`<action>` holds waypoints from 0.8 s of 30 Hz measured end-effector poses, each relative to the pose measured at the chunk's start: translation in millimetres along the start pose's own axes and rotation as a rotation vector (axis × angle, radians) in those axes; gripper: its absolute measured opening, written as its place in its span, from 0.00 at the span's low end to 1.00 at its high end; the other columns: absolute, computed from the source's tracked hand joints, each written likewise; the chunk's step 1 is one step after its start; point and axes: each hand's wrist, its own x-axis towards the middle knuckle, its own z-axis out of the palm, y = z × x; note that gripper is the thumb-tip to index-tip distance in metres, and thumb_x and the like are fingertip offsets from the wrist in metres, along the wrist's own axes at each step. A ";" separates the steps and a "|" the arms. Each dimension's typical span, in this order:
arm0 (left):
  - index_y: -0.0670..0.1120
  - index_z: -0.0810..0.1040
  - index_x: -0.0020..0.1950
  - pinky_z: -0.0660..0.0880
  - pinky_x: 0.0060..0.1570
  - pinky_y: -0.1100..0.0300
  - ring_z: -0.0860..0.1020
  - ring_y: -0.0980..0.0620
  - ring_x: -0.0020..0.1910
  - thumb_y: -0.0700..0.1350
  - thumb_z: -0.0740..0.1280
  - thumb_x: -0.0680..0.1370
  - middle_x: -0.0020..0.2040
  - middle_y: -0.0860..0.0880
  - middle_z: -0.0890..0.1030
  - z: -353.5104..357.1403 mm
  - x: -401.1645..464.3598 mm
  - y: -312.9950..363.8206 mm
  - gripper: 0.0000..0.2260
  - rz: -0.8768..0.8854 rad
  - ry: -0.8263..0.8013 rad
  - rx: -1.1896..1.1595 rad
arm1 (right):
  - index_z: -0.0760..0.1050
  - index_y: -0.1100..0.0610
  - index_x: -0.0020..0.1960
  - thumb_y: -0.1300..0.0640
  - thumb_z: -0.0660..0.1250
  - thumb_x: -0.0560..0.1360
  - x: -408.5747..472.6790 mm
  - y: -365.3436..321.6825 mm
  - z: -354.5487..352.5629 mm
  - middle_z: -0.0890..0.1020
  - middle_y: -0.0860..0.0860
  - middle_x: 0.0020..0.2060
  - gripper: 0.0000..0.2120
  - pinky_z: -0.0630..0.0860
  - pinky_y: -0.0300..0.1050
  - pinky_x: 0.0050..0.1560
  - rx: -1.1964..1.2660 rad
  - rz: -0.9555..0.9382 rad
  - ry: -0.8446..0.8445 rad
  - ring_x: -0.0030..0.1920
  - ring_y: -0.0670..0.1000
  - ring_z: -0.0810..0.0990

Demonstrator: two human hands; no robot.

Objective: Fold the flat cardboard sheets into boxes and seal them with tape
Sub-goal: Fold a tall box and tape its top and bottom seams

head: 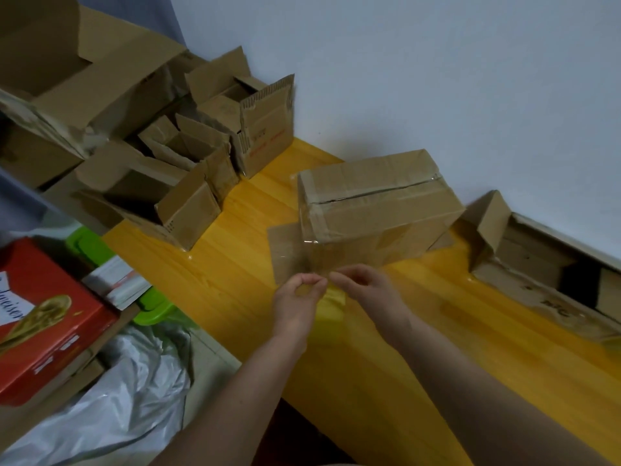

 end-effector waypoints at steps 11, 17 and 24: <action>0.47 0.84 0.39 0.78 0.54 0.43 0.82 0.47 0.52 0.46 0.68 0.78 0.52 0.45 0.83 22.6 -49.5 17.5 0.09 0.059 -0.013 -0.152 | 0.68 0.55 0.35 0.61 0.68 0.75 -36.1 -5.0 -14.9 0.76 0.47 0.24 0.13 0.73 0.39 0.26 0.515 0.219 0.124 0.26 0.46 0.77; 0.49 0.79 0.59 0.75 0.58 0.41 0.79 0.45 0.56 0.47 0.61 0.82 0.57 0.49 0.81 31.8 -65.2 12.2 0.10 0.078 -0.026 -0.123 | 0.68 0.54 0.34 0.61 0.68 0.75 -47.8 -6.8 -23.9 0.74 0.49 0.29 0.13 0.71 0.47 0.35 0.433 0.192 0.174 0.34 0.50 0.73; 0.57 0.76 0.62 0.79 0.52 0.58 0.74 0.58 0.58 0.44 0.71 0.76 0.65 0.54 0.69 38.6 -78.0 5.4 0.16 0.556 -0.084 0.284 | 0.69 0.56 0.36 0.64 0.67 0.74 -61.0 -9.0 -41.0 0.77 0.53 0.44 0.11 0.72 0.54 0.52 0.437 0.127 0.226 0.48 0.54 0.75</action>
